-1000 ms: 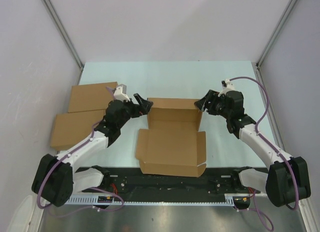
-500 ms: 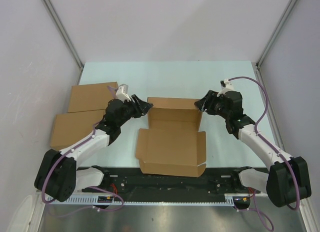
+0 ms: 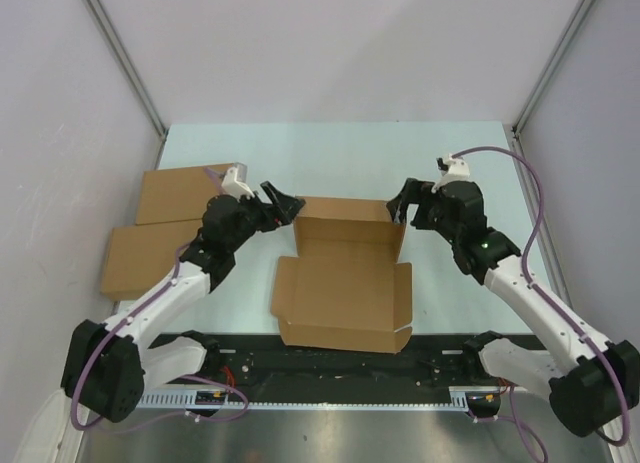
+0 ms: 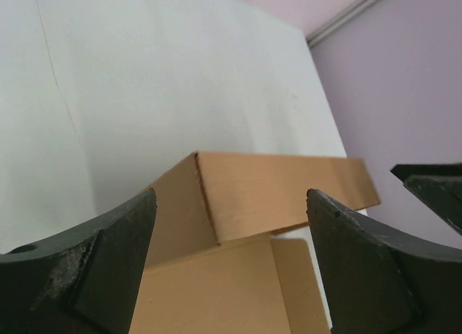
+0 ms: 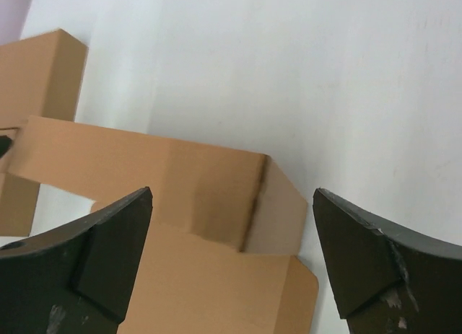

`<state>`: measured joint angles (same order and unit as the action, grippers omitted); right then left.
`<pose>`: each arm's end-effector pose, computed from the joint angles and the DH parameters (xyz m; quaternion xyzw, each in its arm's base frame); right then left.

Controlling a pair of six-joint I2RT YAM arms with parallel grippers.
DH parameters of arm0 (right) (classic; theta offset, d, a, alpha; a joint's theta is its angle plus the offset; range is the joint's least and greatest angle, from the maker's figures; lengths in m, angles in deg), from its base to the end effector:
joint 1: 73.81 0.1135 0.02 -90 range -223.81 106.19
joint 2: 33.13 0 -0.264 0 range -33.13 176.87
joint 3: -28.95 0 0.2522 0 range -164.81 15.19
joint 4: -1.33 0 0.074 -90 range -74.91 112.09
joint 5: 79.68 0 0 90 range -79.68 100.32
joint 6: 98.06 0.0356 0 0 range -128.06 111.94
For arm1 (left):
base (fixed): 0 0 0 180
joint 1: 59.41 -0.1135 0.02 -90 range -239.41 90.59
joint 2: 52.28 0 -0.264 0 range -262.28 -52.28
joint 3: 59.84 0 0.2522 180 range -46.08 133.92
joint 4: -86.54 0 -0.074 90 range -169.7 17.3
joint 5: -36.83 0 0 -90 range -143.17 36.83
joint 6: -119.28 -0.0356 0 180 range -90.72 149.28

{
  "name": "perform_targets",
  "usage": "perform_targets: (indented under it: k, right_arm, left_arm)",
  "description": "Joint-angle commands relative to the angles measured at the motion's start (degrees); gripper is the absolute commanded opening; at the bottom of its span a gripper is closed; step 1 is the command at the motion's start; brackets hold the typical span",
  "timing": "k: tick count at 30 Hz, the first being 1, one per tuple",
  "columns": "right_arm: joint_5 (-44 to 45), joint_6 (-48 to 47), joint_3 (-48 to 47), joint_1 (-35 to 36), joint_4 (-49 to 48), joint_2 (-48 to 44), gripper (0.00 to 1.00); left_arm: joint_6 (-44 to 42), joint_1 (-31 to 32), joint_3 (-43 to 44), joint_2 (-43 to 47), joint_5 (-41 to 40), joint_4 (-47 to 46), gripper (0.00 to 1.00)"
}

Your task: Fold the paper box

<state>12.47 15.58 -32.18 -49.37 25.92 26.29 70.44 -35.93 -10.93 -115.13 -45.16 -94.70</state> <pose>0.2179 0.0976 0.3057 0.0046 0.8332 0.2109 0.5111 0.2281 -0.1045 0.2636 -0.0766 0.7765 -0.3792 0.4973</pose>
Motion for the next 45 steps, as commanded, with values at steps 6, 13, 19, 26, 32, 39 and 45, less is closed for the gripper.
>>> perform_targets:
  k: [6,13,19,26,32,39,45]
  right_arm:
    - [35.52,-22.73,-12.56,27.11,3.15,0.51,0.93]
    - [57.87,-59.38,-10.99,46.65,-7.92,13.7,0.94]
    - [61.04,-69.59,-9.23,49.47,-16.88,17.48,0.93]
    - [58.76,-75.32,-9.14,47.8,-22.25,24.25,0.93]
    - [56.21,-74.97,-9.14,47.28,-21.12,25.92,0.93]
    - [56.12,-79.01,-9.4,41.92,-26.65,31.81,0.93]
    - [55.5,-77.87,-11.16,39.54,-25.6,33.48,0.79]
  left_arm:
    - [-1.71,-1.42,6.06,12.04,-15.46,12.36,0.9]
    - [0.23,-1.51,3.17,17.14,-21.63,18.17,0.9]
    - [0.67,-1.6,0.27,20.48,-21.72,17.9,0.9]
    - [0.05,-1.6,-0.35,20.49,-22.07,18.87,0.9]
    - [-0.21,-1.69,-1.06,21.89,-22.16,19.31,0.9]
    - [-0.47,-1.78,-0.97,21.02,-22.07,19.57,0.9]
    - [-0.13,-2.13,-1.14,21.28,-21.99,19.93,0.9]
